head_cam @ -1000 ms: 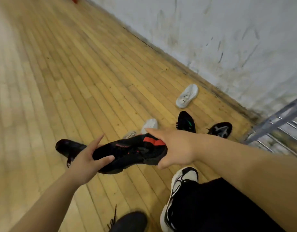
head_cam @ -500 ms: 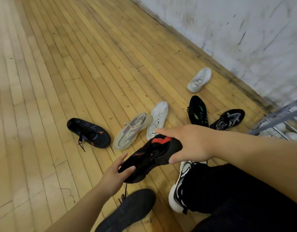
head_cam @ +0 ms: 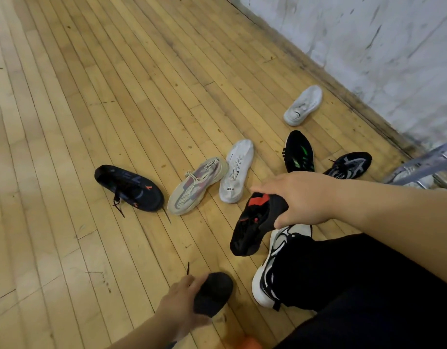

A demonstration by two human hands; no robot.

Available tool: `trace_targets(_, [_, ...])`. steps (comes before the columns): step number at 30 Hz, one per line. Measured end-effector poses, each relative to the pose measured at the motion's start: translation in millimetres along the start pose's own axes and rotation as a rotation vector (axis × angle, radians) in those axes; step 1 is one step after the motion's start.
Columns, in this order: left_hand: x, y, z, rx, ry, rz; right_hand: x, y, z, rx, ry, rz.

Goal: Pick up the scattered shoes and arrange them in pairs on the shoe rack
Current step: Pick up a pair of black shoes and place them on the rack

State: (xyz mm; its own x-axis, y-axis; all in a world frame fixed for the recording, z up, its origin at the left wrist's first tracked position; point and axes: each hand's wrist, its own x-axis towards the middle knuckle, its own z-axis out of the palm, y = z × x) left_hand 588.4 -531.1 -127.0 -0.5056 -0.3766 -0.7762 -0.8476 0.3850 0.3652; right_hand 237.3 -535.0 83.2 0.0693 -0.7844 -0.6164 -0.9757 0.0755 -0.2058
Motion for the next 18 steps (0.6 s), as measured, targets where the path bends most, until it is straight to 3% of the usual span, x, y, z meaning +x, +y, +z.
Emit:
trace_targets(4, [8, -7, 29, 0.285, -0.033, -0.02, -1, -1, 5, -0.018, -0.004, -0.009])
trace_targets(8, [16, -20, 38, 0.306, 0.029, 0.037, -2, 0, 11, -0.029, -0.028, -0.004])
trace_targets(10, [20, -21, 24, 0.173, -0.032, 0.07, -3, 1, 11, -0.021, -0.027, -0.006])
trace_targets(13, [27, -22, -19, -0.35, -0.145, 0.053, -1, 3, 9, -0.026, 0.007, -0.007])
trace_targets(18, [31, -40, -54, -0.4, 0.233, -0.108, 3, 7, 0, -0.03, 0.075, 0.04])
